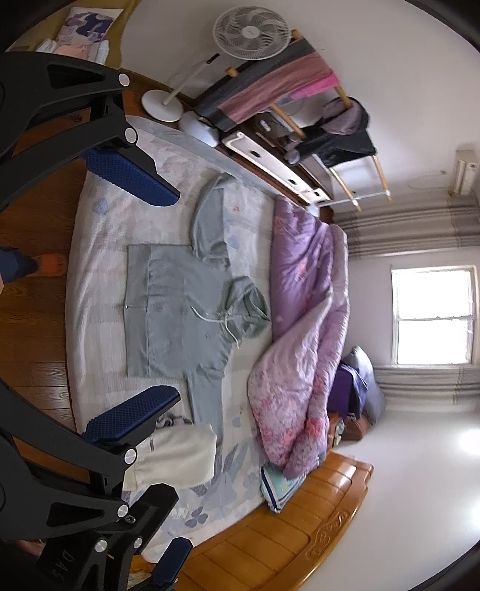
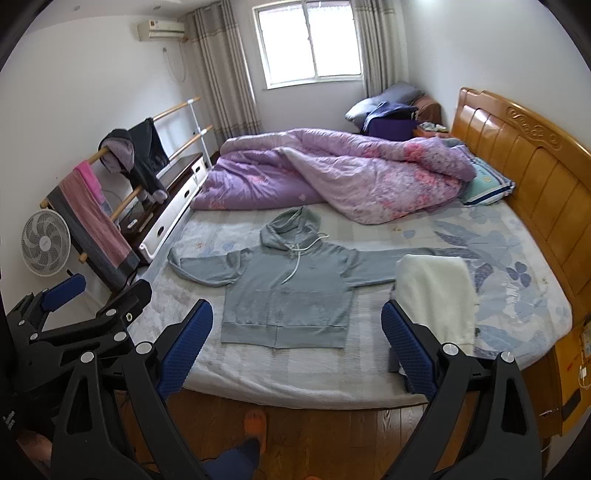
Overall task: Fold large clothes
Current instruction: 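Move both tools down toward the grey hoodie's sleeve cuffs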
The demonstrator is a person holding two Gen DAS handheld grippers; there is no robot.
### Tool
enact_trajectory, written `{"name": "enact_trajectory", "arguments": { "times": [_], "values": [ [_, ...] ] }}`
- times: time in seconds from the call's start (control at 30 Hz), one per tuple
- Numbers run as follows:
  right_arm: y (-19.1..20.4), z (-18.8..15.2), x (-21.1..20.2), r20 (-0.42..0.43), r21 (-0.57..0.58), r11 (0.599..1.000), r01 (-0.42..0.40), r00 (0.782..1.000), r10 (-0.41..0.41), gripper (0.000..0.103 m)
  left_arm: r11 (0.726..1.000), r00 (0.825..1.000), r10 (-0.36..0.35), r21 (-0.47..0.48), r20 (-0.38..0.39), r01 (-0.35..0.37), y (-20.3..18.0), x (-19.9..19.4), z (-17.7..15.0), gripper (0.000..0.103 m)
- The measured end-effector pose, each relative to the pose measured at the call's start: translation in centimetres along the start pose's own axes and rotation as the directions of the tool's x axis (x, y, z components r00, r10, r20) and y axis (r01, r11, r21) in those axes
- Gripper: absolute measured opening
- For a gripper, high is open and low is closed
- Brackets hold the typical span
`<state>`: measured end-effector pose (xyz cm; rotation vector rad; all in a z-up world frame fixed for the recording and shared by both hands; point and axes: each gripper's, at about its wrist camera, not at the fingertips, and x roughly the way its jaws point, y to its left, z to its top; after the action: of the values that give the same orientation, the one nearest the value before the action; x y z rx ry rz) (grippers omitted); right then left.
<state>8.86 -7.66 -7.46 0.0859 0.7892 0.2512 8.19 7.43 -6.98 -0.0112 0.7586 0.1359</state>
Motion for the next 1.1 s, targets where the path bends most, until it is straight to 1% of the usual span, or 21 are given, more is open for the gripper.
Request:
{"name": "enact_trajectory", "arguments": {
  "times": [0.17,0.27,0.3,0.37,0.4,0.47,0.53,0.6,0.63,0.67,0.73,0.8,0.83,0.9,0.97,1.03,1.07,1.1],
  "values": [
    [3.9,2.9,6.9,-0.058,-0.028,1.000,0.005,0.998,-0.007,0.089,0.999,0.998,-0.003,-0.039,-0.065,0.001,4.3,6.7,2.1,0.098],
    [6.8,5.0,12.1,-0.096,-0.029,0.999,0.022,0.995,-0.025,0.089,0.998,0.993,-0.028,-0.067,-0.112,0.020,8.0,12.2,4.2,0.098],
    [7.9,5.8,14.0,-0.115,-0.030,0.999,0.027,0.993,-0.031,0.089,0.997,0.989,-0.042,-0.073,-0.139,0.032,9.8,14.6,5.3,0.098],
    [10.1,7.5,18.0,-0.157,-0.029,0.999,0.030,0.987,-0.034,0.089,0.997,0.982,-0.054,-0.068,-0.180,0.042,12.3,18.3,7.0,0.098],
    [11.1,8.3,19.8,-0.178,-0.037,0.999,0.030,0.983,-0.037,0.089,0.997,0.979,-0.055,-0.069,-0.194,0.042,13.5,19.9,7.5,0.098],
    [13.8,10.2,24.1,-0.220,-0.070,0.997,0.034,0.974,-0.049,0.089,0.995,0.972,-0.069,-0.082,-0.225,0.052,17.0,24.2,9.3,0.098],
    [15.6,11.3,27.1,-0.231,-0.084,0.996,0.036,0.971,-0.055,0.089,0.993,0.960,-0.078,-0.109,-0.269,0.050,20.6,28.6,10.6,0.098],
    [17.2,12.6,30.8,-0.260,-0.081,0.996,0.044,0.964,-0.063,0.089,0.986,0.950,-0.097,-0.158,-0.295,0.051,23.3,32.0,11.3,0.098],
    [17.8,13.1,32.6,-0.272,-0.072,0.996,0.043,0.960,-0.061,0.089,0.980,0.947,-0.095,-0.196,-0.308,0.034,25.8,34.9,11.7,0.098],
    [18.2,13.3,33.9,-0.282,-0.069,0.997,0.047,0.957,-0.065,0.089,0.976,0.945,-0.084,-0.216,-0.317,0.015,27.3,36.8,11.8,0.098],
    [19.0,13.9,37.5,-0.326,-0.067,0.996,0.051,0.943,-0.070,0.089,0.968,0.937,-0.057,-0.250,-0.344,-0.033,30.6,40.9,11.7,0.098],
    [19.5,14.2,40.6,-0.349,-0.063,0.996,0.056,0.934,-0.075,0.089,0.952,0.926,-0.038,-0.294,-0.376,-0.081,34.4,45.4,11.1,0.098],
    [19.7,14.2,42.7,-0.372,-0.062,0.996,0.060,0.925,-0.079,0.089,0.946,0.922,-0.034,-0.311,-0.385,-0.095,35.6,46.9,10.7,0.098],
    [20.1,14.1,45.8,-0.398,-0.052,0.997,0.058,0.914,-0.074,0.089,0.924,0.911,-0.043,-0.363,-0.410,-0.120,38.7,50.6,9.7,0.098],
    [20.4,13.5,49.7,-0.444,-0.059,0.997,0.053,0.893,-0.074,0.089,0.897,0.913,-0.053,-0.422,-0.404,-0.135,42.3,54.5,8.5,0.098],
    [20.7,12.9,53.1,-0.472,-0.053,0.998,0.046,0.879,-0.065,0.089,0.851,0.913,-0.079,-0.504,-0.401,-0.148,45.6,58.1,7.0,0.098],
    [20.8,12.2,55.1,-0.495,-0.057,0.997,0.045,0.866,-0.067,0.089,0.823,0.913,-0.087,-0.545,-0.399,-0.160,47.2,59.7,6.2,0.098],
    [20.8,11.7,56.7,-0.509,-0.057,0.998,0.037,0.859,-0.060,0.089,0.791,0.915,-0.094,-0.588,-0.392,-0.171,48.8,61.5,5.2,0.097]
  ]
}}
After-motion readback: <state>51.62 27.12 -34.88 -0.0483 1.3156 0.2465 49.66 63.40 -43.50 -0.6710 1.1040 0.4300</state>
